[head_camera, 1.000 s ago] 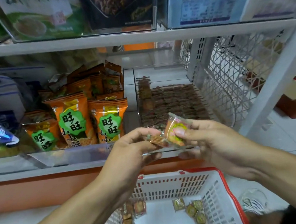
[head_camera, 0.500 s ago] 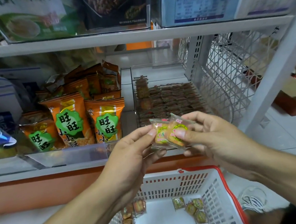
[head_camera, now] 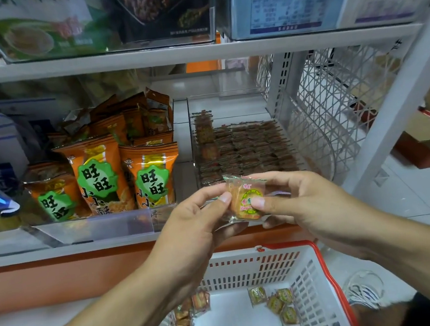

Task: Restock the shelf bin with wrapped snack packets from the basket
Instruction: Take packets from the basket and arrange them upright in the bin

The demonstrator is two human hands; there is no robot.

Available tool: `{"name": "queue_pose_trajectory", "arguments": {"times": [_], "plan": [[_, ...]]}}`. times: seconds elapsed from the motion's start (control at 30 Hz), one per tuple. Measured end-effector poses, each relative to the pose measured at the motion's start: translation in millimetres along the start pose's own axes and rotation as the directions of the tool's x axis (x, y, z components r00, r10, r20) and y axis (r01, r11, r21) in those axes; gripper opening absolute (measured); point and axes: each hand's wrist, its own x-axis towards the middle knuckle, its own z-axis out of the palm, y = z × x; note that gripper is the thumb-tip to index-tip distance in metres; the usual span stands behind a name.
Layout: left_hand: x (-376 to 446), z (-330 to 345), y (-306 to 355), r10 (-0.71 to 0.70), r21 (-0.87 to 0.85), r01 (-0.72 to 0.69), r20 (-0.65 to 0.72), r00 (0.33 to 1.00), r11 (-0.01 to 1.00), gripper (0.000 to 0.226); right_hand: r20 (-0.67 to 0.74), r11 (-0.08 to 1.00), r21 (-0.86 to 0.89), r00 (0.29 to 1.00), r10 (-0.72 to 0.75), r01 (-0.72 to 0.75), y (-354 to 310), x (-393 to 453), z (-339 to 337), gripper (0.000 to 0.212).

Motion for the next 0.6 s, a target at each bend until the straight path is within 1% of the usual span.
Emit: {"name": "queue_pose_trajectory", "arguments": {"times": [0.07,0.1,0.13,0.2,0.23,0.27,0.33,0.43,0.47,0.53,0.6], "plan": [[-1,1,1,0.058,0.051,-0.055,-0.056,0.997,0.997,0.02,-0.029,1.0,-0.029,1.0,0.011,-0.011,0,3,-1,0.031],[-1,1,2,0.125,0.122,-0.113,-0.095,0.988,0.986,0.016,-0.032,0.999,-0.043,0.999,0.013,-0.015,1,5,-2,0.033],[-2,0,3,0.216,0.228,-0.182,-0.133,0.967,0.956,0.013,-0.029,0.998,-0.06,0.999,0.014,-0.015,1,8,-1,0.033],[-4,-2,3,0.418,0.455,-0.308,-0.162,0.894,0.836,0.012,-0.049,0.997,-0.078,0.999,-0.002,-0.002,2,15,1,0.032],[-4,-2,3,0.486,0.536,-0.343,-0.148,0.861,0.771,0.016,-0.087,0.996,-0.086,0.996,-0.022,0.014,3,22,1,0.031],[-4,-2,3,0.524,0.594,-0.359,-0.127,0.842,0.72,0.021,-0.145,0.992,-0.12,0.988,-0.049,0.032,3,33,1,0.03],[-2,-3,0,0.527,0.68,-0.335,-0.089,0.845,0.652,0.034,-0.266,0.962,-0.272,0.958,-0.107,0.032,3,61,0,0.028],[4,-2,-5,0.426,0.77,-0.218,-0.076,0.901,0.6,0.058,-0.358,0.87,-0.491,0.921,-0.151,-0.048,6,110,1,0.03],[6,-2,-6,0.398,0.779,-0.19,-0.082,0.914,0.597,0.064,-0.371,0.844,-0.531,0.917,-0.149,-0.078,8,125,2,0.028],[10,-2,-7,0.364,0.777,-0.162,-0.092,0.927,0.608,0.071,-0.368,0.831,-0.544,0.923,-0.113,-0.116,8,149,4,0.022],[14,-3,-6,0.345,0.772,-0.152,-0.092,0.934,0.617,0.074,-0.298,0.789,-0.601,0.952,-0.07,-0.13,6,166,6,0.015]]}}
